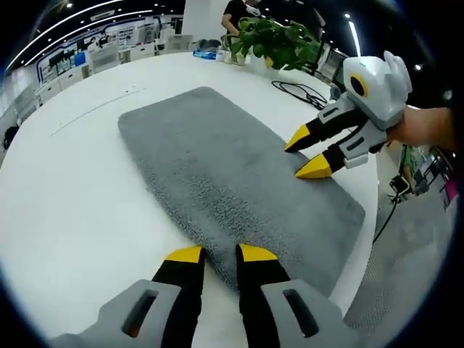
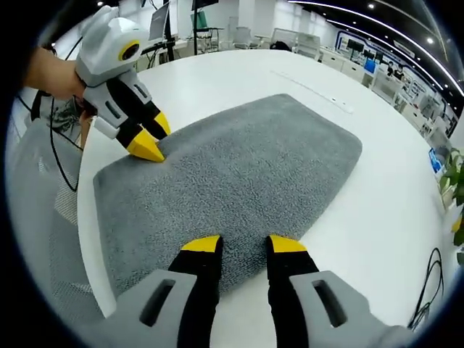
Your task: Fold the towel on the table until its edges align and the towel forms a compact rectangular stack.
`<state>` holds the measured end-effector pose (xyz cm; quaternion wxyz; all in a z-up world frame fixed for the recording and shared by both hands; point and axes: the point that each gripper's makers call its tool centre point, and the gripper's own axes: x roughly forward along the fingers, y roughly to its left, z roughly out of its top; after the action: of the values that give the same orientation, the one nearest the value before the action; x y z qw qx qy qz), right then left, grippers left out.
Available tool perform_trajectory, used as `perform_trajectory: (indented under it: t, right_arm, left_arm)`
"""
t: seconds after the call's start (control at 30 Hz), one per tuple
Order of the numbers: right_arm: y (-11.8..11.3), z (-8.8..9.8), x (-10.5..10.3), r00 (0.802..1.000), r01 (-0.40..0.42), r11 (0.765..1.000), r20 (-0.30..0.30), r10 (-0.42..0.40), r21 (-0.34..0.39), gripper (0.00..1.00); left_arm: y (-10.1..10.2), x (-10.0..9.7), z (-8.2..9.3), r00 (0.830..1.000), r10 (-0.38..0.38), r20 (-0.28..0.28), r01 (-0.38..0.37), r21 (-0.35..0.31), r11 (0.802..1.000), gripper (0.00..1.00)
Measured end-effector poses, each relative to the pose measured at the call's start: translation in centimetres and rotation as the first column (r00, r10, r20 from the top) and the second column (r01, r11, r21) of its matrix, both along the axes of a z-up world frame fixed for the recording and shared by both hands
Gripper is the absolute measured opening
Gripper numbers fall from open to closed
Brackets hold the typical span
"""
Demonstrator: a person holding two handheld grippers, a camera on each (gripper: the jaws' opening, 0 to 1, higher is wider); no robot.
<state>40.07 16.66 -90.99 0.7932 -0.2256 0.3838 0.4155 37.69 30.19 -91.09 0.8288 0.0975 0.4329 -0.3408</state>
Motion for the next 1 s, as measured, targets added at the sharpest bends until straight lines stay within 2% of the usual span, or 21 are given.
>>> perform_trajectory:
  t: [0.13,0.2,0.3,0.43,0.5,0.57,0.63,0.8,0.87,0.97,1.0]
  right_arm:
    - [-0.4,0.0,-0.1,1.0,0.012,1.0,-0.007,-0.012,0.015,0.24]
    - [-0.3,0.1,0.0,0.999,0.034,0.999,-0.016,-0.033,0.037,0.24]
    - [-0.2,0.4,0.0,0.998,0.067,0.993,-0.026,-0.065,0.096,0.25]
    - [-0.3,0.7,0.3,0.998,0.059,0.991,-0.005,-0.059,0.122,0.28]
    - [0.2,1.3,0.3,0.999,0.047,0.987,0.018,-0.05,0.152,0.32]
    - [0.8,2.2,0.3,0.999,0.031,0.98,0.031,-0.038,0.196,0.35]
    - [1.3,3.2,0.1,0.998,-0.006,0.972,0.062,-0.008,0.233,0.38]
    - [1.5,4.4,-1.6,0.998,-0.03,0.959,0.068,0.011,0.281,0.4]
    - [1.8,4.6,-3.1,0.992,-0.103,0.961,0.091,0.082,0.255,0.4]
    - [2.0,4.4,-4.6,0.981,-0.183,0.953,0.1,0.164,0.242,0.41]
    - [2.2,4.4,-5.0,0.98,-0.193,0.948,0.099,0.173,0.254,0.41]
  left_arm:
    - [-0.4,0.0,0.2,1.0,-0.002,0.012,0.001,0.016,1.0,0.22]
    - [-0.4,0.0,0.5,0.999,-0.031,0.044,0.03,0.031,0.999,0.22]
    - [-0.2,-0.3,1.4,0.997,-0.02,0.068,0.018,0.026,0.999,0.26]
    - [0.7,-0.4,2.4,0.994,-0.006,0.111,0.001,0.048,0.999,0.26]
    - [1.0,-0.7,3.0,0.992,0.009,0.124,-0.014,0.038,0.999,0.26]
    - [0.8,-1.2,3.6,0.989,0.001,0.146,-0.003,0.019,1.0,0.27]
    - [0.4,-1.7,4.0,0.985,-0.045,0.167,0.04,0.032,0.999,0.27]
    - [-0.4,-3.0,4.7,0.987,-0.034,0.155,0.032,0.014,0.999,0.28]
    - [-1.0,-3.6,4.9,0.986,-0.053,0.159,0.051,0.015,0.999,0.28]
    - [-1.9,-4.6,4.8,0.983,-0.094,0.159,0.095,0.0,0.995,0.28]
    - [-2.7,-5.5,4.7,0.983,-0.113,0.143,0.12,-0.036,0.992,0.29]
